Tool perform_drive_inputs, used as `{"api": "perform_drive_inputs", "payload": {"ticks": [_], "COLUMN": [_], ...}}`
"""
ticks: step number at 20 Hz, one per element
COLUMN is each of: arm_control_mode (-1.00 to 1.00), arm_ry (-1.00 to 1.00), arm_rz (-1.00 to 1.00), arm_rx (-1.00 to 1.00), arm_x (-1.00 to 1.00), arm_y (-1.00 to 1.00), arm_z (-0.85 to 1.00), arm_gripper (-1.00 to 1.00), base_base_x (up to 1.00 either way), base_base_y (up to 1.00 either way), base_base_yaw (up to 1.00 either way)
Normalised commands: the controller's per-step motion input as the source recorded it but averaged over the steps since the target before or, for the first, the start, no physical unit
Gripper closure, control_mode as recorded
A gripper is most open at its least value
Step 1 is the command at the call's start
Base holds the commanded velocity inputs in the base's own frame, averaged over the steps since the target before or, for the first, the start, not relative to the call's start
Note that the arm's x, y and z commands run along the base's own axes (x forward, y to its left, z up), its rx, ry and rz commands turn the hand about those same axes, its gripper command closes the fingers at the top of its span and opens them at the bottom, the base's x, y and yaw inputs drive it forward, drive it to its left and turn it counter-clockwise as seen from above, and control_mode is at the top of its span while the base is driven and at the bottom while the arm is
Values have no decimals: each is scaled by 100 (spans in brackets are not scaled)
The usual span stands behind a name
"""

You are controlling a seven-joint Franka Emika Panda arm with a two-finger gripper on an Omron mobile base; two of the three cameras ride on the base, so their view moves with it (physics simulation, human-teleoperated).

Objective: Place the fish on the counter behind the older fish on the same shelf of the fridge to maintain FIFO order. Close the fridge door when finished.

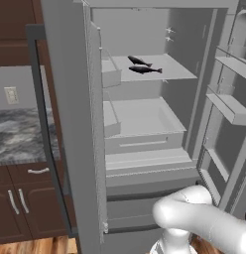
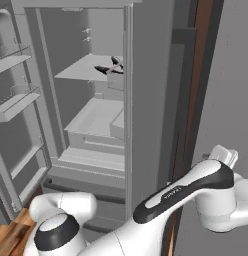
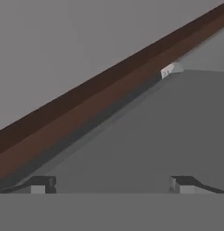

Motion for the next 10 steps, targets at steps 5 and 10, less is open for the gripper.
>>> {"api": "perform_drive_inputs", "payload": {"ticks": [5, 10], "arm_control_mode": [-100, -100], "arm_ry": [2, 2], "arm_rz": [24, 19], "arm_rx": [-1, -5], "arm_x": [1, 0], "arm_y": [68, 100], "arm_z": [-6, 0], "arm_gripper": [-100, -100], "base_base_x": [0, 0], "base_base_y": [0, 0], "base_base_yaw": [0, 0]}}
